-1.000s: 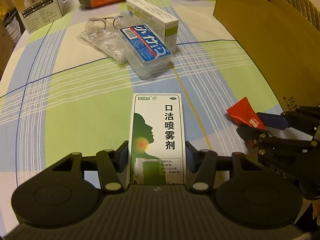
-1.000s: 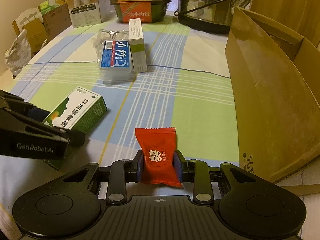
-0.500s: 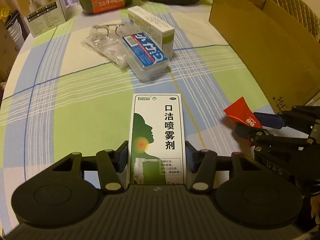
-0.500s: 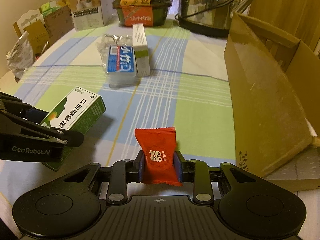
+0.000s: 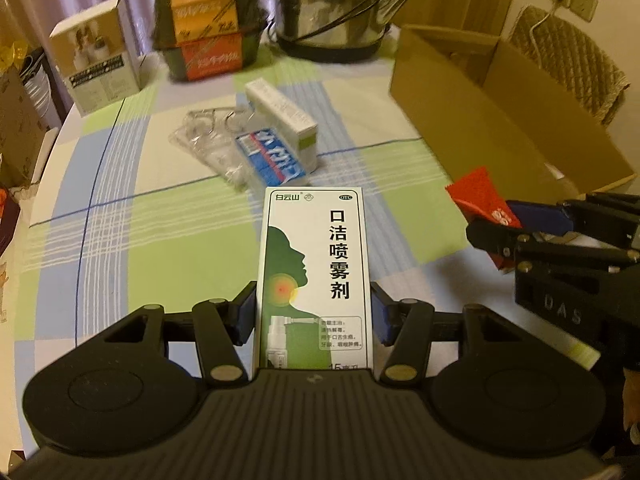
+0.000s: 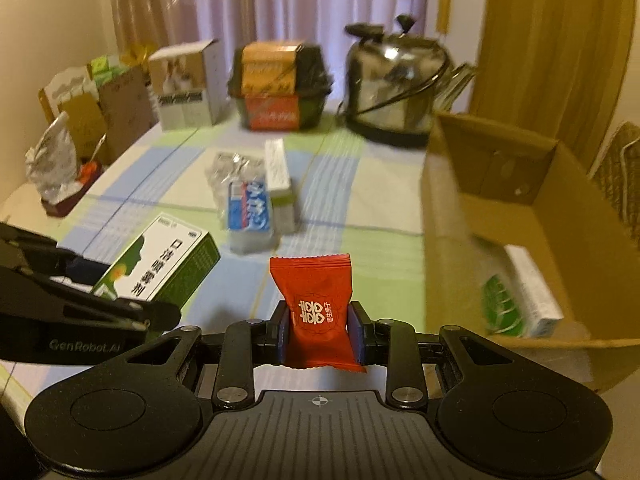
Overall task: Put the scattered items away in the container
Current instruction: 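Carry the spray box with the left gripper while the right gripper carries the candy toward the box, then lower the spray box into the box with the left gripper while the right gripper releases the candy inside, then withdraw both grippers from the box back over the table items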
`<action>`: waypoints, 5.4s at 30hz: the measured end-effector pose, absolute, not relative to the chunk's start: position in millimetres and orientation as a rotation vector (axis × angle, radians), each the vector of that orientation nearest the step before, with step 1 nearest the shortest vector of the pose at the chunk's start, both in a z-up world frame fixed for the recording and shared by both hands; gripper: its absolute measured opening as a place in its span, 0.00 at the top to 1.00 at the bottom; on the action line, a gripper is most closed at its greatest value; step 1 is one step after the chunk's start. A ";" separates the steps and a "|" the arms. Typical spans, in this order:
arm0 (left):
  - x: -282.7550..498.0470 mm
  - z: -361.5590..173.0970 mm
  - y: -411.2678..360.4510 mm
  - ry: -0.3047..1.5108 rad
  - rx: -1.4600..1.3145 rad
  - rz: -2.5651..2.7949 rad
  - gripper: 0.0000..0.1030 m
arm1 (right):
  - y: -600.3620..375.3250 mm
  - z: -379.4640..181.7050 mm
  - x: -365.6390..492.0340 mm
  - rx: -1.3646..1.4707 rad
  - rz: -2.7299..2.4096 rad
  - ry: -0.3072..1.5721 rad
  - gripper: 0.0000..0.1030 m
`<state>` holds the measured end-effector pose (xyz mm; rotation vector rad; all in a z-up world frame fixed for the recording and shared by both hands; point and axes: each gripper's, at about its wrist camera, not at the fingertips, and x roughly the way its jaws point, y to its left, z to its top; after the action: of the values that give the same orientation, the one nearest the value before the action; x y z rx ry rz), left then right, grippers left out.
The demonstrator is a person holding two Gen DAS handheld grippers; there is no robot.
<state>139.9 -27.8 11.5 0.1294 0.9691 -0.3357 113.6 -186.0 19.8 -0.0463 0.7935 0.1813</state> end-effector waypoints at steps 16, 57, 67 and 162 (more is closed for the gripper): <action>145.0 72.7 -154.8 0.852 0.154 -0.554 0.51 | -314.2 81.5 96.8 0.009 -0.063 0.671 0.68; 186.2 59.6 -256.5 0.831 0.173 -0.613 0.48 | -405.3 48.1 119.5 0.041 -0.121 0.699 0.68; 184.2 55.3 -245.6 0.844 0.164 -0.608 0.48 | -399.9 44.3 120.6 0.039 -0.114 0.706 0.68; 190.4 -20.9 28.5 0.912 -0.045 -0.192 0.43 | -152.8 33.3 214.1 -0.171 0.322 0.708 0.00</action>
<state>190.4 28.5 -20.9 -0.0451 0.9119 -0.1920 214.1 -152.8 33.3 -0.1705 0.7078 0.3218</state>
